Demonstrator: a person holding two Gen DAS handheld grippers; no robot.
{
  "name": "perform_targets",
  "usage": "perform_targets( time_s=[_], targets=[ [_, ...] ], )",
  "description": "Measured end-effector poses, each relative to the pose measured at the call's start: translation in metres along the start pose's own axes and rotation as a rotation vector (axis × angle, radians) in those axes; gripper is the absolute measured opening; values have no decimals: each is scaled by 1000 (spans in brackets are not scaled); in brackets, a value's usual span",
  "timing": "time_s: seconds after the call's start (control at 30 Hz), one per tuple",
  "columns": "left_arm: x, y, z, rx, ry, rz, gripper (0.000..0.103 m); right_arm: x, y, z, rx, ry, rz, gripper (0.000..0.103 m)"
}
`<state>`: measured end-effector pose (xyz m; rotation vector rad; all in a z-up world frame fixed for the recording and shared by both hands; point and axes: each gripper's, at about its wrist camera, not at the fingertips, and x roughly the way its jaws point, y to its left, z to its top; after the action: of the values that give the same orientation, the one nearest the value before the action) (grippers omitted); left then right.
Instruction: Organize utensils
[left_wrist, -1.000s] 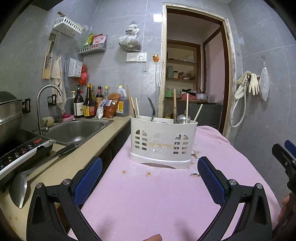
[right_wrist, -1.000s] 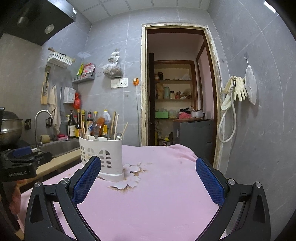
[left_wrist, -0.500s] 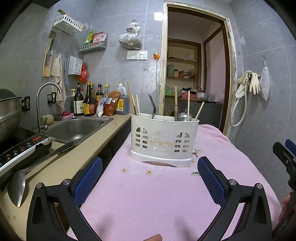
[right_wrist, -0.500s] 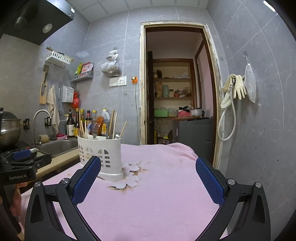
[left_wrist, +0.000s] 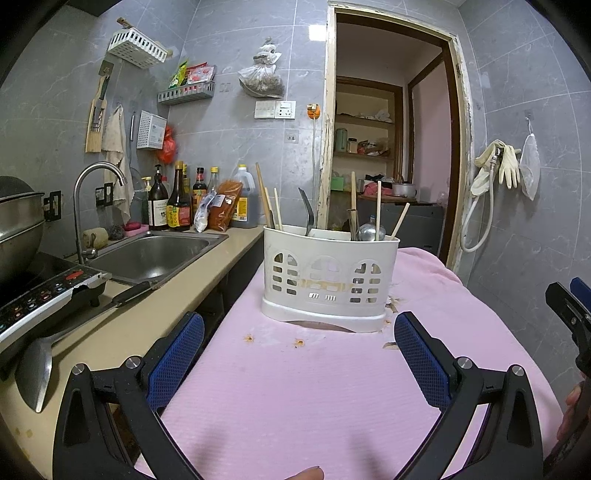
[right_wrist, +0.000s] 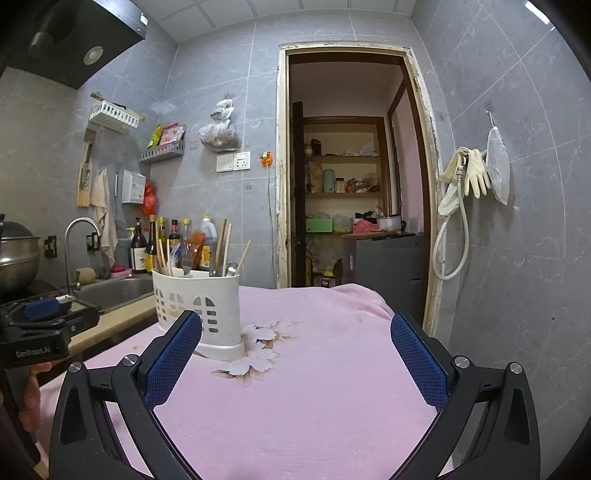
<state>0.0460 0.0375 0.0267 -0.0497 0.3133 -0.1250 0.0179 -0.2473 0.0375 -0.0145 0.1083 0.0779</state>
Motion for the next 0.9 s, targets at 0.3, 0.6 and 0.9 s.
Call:
perform_targets(
  time_s=[0.3,0.6,0.9],
  targets=[
    [1,1,-2,1,8,1,101,0,-2,-2,3,1,-5,103],
    [2,1,-5,-12,8,20,101,0,-2,-3,0,3,-6,103],
    [3,0,-7,-2,5,23,101,1,-2,-5,2,9,-7,103]
  ],
)
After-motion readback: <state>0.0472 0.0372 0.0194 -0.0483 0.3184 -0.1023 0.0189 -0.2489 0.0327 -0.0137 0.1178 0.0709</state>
